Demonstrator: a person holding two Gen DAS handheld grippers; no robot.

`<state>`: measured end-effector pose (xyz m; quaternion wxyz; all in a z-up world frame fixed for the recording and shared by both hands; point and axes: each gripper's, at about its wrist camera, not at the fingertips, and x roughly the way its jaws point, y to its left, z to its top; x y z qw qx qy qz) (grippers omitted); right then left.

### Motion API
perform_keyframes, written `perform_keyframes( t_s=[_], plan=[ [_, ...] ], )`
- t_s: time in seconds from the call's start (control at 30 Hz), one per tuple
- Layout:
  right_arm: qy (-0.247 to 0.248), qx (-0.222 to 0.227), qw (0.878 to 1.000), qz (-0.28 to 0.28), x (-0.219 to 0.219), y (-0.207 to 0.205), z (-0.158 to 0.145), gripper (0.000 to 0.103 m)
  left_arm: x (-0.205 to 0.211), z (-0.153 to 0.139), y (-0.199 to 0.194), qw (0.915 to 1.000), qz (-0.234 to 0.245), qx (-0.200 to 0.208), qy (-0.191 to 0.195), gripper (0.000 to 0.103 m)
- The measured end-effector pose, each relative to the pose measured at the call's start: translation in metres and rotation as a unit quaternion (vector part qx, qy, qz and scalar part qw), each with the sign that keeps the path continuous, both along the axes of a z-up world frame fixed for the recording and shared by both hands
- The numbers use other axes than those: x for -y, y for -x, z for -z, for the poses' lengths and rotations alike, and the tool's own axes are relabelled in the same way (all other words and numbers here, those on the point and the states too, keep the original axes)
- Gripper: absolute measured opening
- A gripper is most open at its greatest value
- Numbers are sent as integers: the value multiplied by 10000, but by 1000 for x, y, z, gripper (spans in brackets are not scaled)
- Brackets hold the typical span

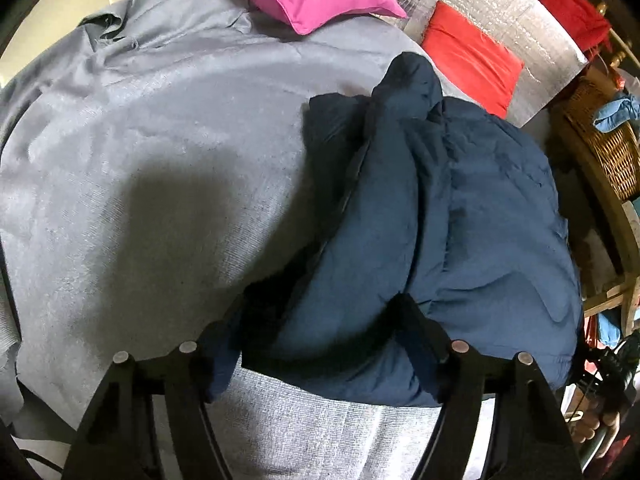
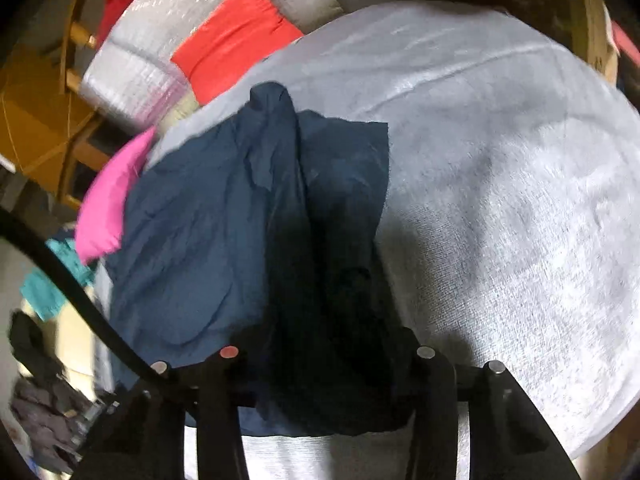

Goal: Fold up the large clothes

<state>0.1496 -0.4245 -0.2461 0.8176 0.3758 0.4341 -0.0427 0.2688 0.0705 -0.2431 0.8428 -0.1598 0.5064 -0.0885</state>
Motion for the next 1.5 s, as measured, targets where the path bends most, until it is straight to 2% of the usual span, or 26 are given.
perform_keyframes(
  t_s=[0.07, 0.13, 0.2, 0.23, 0.33, 0.4, 0.53, 0.7, 0.83, 0.87, 0.93, 1.0, 1.03, 1.17, 1.2, 1.33, 1.37, 1.43, 1.5],
  plan=[
    [-195, 42, 9997, 130, 6, 4, -2, 53, -4, -3, 5, 9999, -53, 20, 94, 75],
    [-505, 168, 9981, 307, 16, 14, -2, 58, -8, -12, 9, 9997, -98, 178, 115, 75],
    [-732, 296, 9959, 447, 24, 21, -3, 68, -11, -19, 16, 9993, -130, 358, 68, 75],
    [-818, 310, 9950, 485, 27, 21, -2, 69, -12, -21, 18, 9990, -133, 414, 96, 74],
    [-1146, 193, 9918, 530, 34, 24, 6, 70, -12, -25, 18, 9981, -22, 553, 272, 76],
    [-1314, 49, 9907, 359, 31, 16, 14, 73, -7, -21, 15, 9987, 60, 420, 297, 77],
    [-831, -53, 9964, 126, 14, 8, 11, 74, -6, -12, 12, 9995, 29, 155, 272, 78],
    [-40, 34, 9995, -317, -13, 7, -2, 37, 1, -9, 13, 9997, 34, 209, 94, 78],
    [446, 502, 9970, -379, -27, 16, -23, 34, -2, -12, 17, 9996, -91, 281, 22, 77],
    [490, 508, 9968, -382, -28, 13, -24, 34, -2, -12, 18, 9996, -102, 253, 18, 77],
    [491, 239, 9978, -375, -27, 10, -14, 34, -1, -6, 16, 9999, -99, 82, -24, 77],
    [225, -154, 9991, -320, -24, 6, 2, 39, 0, -4, 14, 10000, -87, 12, -39, 77],
    [45, -177, 9995, -265, -21, 6, 4, 40, 1, -5, 15, 9999, -92, 34, -57, 77],
    [-409, 18, 9992, 8, -10, 19, 0, 56, -3, -16, 24, 9995, -233, 217, -80, 77],
    [-562, 123, 9983, 108, -6, 27, -2, 61, -6, -23, 30, 9989, -263, 386, -11, 77],
    [-845, 271, 9954, 359, 0, 48, -4, 62, -18, -48, 54, 9936, -359, 1056, 190, 78],
    [-916, 293, 9947, 376, -1, 55, -3, 62, -17, -50, 58, 9930, -283, 1121, 220, 79],
    [-1019, 316, 9937, 340, -5, 65, -1, 62, -12, -47, 60, 9943, -34, 970, 437, 80],
    [-1182, 359, 9922, 188, -14, 68, -1, 62, -2, -34, 60, 9951, 255, 554, 774, 80]
  ],
)
